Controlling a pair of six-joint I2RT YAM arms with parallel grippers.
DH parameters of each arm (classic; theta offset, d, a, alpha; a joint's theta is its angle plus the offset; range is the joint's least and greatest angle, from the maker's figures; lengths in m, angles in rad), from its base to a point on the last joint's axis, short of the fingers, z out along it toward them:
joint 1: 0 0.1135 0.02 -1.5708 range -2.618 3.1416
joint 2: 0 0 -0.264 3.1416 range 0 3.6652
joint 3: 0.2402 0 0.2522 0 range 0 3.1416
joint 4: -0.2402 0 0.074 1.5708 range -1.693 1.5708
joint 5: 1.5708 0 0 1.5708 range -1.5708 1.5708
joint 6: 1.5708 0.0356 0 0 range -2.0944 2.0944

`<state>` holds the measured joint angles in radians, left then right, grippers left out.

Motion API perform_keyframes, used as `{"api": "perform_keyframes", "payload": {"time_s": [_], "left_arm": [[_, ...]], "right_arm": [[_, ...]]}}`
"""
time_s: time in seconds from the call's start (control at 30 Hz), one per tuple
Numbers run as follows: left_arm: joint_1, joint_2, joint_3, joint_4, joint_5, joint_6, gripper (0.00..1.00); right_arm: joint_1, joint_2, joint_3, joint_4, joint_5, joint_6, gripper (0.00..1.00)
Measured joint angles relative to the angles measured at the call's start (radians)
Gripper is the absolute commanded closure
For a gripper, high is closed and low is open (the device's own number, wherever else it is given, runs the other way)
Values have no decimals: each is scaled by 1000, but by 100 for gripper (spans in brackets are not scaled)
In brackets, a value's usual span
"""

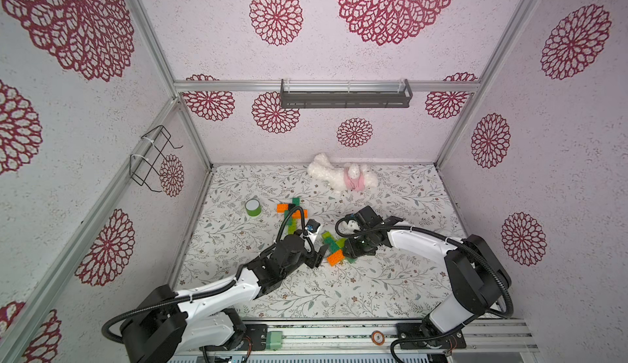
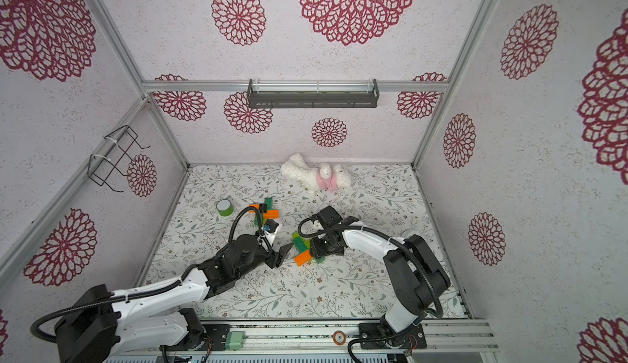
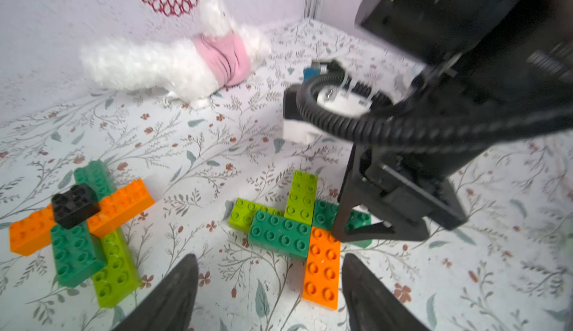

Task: Assemble a small pinwheel with lego
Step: Assemble the lego brick with the lego brick, then pick up the lego brick from the center of the board.

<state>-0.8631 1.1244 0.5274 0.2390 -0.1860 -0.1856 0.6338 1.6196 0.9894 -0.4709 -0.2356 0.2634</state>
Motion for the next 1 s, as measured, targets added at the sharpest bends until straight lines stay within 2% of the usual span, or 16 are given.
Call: {"api": "perform_keyframes", "payload": {"time_s": [0.33, 0.37, 0.43, 0.47, 0.5, 0.63, 0.77, 0.9, 1.0], "left_arm": [[56, -258, -51, -40, -53, -81, 5], [57, -280, -58, -51, -60, -91, 1], [60, -328, -77, -74, -76, -111, 3], [63, -353, -86, -88, -84, -122, 3], [67, -381, -93, -106, -93, -134, 3], [86, -465, -90, -186, -127, -188, 3], [124, -527, -32, -331, -191, -293, 3], [198, -566, 47, -483, -239, -421, 3], [239, -574, 109, -584, -235, -466, 3]], "right_arm": [[-9, 19, 80, -62, 16, 20, 45], [-14, 19, 97, -68, 16, 22, 44], [-26, 12, 121, -73, 16, 27, 39], [-36, 2, 128, -74, 17, 30, 6], [-48, -14, 131, -73, 21, 39, 1], [-126, -126, 124, -65, 60, 63, 1], [-217, -249, 99, -29, 106, 99, 1], [-286, -266, 66, 2, 98, 141, 1], [-304, -264, -16, 27, 69, 176, 1]]}}
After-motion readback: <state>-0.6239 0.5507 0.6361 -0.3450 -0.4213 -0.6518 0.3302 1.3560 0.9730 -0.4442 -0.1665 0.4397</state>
